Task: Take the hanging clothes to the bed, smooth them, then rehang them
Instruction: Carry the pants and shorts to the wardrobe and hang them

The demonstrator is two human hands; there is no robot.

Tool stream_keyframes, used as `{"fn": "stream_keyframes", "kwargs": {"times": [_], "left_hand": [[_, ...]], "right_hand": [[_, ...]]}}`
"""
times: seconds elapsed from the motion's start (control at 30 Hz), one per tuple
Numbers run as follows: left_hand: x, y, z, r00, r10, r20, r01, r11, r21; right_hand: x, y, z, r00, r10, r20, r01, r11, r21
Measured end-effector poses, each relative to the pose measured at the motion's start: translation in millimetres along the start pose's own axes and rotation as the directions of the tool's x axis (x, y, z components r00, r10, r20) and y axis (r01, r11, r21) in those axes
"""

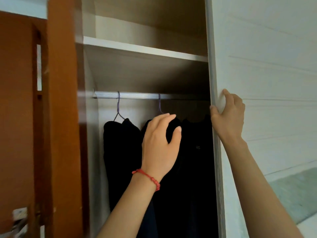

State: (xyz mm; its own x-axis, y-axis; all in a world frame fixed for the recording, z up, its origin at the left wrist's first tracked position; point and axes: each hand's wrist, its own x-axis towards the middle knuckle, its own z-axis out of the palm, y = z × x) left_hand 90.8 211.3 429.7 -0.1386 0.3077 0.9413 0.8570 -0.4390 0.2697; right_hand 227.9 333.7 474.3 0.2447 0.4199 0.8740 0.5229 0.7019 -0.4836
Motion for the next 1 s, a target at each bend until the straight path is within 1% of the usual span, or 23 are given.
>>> {"fn": "stream_keyframes", "kwargs": {"times": [0.1, 0.27, 0.33, 0.43, 0.5, 0.57, 0.63, 0.77, 0.9, 1.0], "left_hand": [[4.3, 9.2, -39.2, 0.995, 0.097, -0.018, -0.096, 0.992, 0.080], [8.6, 8.6, -90.1, 0.983, 0.174, -0.060, -0.157, 0.964, 0.216], [6.6, 7.2, -105.2, 0.968, 0.236, -0.090, -0.203, 0.939, 0.279], [4.9, 0.5, -126.6, 0.927, 0.347, -0.141, -0.276, 0.888, 0.367], [5.9, -6.6, -142.0, 0.909, 0.375, -0.184, -0.284, 0.878, 0.385], [6.0, -14.9, -155.2, 0.902, 0.367, -0.227, -0.261, 0.883, 0.390], [4.0, -26.0, -163.6, 0.916, 0.315, -0.250, -0.212, 0.907, 0.365], [-1.6, -47.7, -166.5, 0.957, 0.158, -0.243, -0.102, 0.968, 0.229], [-4.3, -56.0, -163.7, 0.959, 0.126, -0.255, -0.092, 0.985, 0.144], [-5.2, -59.9, -163.6, 0.965, 0.054, -0.257, -0.044, 0.998, 0.045]], "right_hand": [[-18.5, -26.7, 3.1, 1.000, -0.007, 0.005, 0.006, 0.999, 0.039], [-41.3, -65.6, 8.4, 1.000, -0.002, -0.003, 0.002, 0.995, 0.099], [-49.6, -79.2, 10.8, 1.000, -0.003, -0.002, 0.003, 0.993, 0.121], [-62.2, -99.0, 15.6, 1.000, -0.010, -0.002, 0.010, 0.987, 0.160], [-69.9, -112.4, 19.4, 1.000, -0.020, -0.006, 0.021, 0.981, 0.192], [-77.2, -124.4, 23.2, 0.999, -0.032, -0.016, 0.035, 0.976, 0.215], [-85.0, -135.6, 27.5, 0.999, -0.045, -0.022, 0.048, 0.971, 0.235], [-101.0, -157.3, 36.5, 0.995, -0.091, -0.045, 0.100, 0.956, 0.277], [-112.8, -177.5, 46.7, 0.986, -0.143, -0.085, 0.163, 0.939, 0.303], [-121.5, -191.6, 52.7, 0.975, -0.190, -0.115, 0.217, 0.928, 0.302]]}}
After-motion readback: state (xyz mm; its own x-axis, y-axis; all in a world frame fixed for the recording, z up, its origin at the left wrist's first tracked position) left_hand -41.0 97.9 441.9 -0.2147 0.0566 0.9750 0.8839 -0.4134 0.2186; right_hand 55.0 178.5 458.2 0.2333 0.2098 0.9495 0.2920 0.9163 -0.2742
